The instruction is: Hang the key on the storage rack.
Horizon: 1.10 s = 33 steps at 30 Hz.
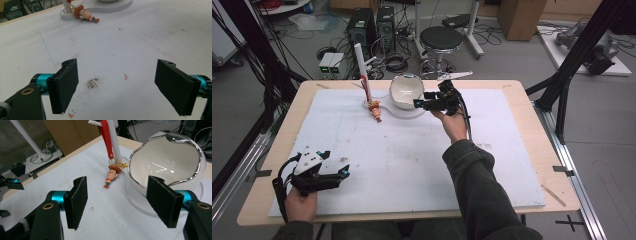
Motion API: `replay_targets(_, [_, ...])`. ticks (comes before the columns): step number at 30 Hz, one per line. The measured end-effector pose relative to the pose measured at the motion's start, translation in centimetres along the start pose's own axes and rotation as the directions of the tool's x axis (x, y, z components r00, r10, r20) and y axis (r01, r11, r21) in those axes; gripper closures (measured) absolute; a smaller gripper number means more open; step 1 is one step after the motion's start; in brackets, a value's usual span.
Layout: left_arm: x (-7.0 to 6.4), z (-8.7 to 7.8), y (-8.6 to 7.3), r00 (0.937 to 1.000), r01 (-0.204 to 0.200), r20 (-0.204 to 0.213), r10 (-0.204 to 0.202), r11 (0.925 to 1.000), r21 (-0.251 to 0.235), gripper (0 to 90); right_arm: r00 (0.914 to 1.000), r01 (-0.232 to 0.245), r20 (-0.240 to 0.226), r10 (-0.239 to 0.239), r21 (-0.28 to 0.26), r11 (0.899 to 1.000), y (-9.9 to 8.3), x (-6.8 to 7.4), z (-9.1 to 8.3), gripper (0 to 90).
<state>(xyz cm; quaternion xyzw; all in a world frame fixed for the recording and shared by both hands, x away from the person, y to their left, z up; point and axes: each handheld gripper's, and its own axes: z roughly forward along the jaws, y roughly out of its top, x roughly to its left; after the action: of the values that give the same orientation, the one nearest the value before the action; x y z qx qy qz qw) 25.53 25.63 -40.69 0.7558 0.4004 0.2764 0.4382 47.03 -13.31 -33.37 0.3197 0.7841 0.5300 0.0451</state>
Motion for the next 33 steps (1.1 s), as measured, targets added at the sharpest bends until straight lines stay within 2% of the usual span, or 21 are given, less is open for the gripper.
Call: replay_targets(33, [0.0, 0.1, 0.0, 1.0000, -0.003, 0.000, 0.003, 1.0000, 0.000, 19.6, 0.9989, -0.014, 0.044, 0.015, -0.011, 1.000, -1.7, -1.3, -3.5, 22.9])
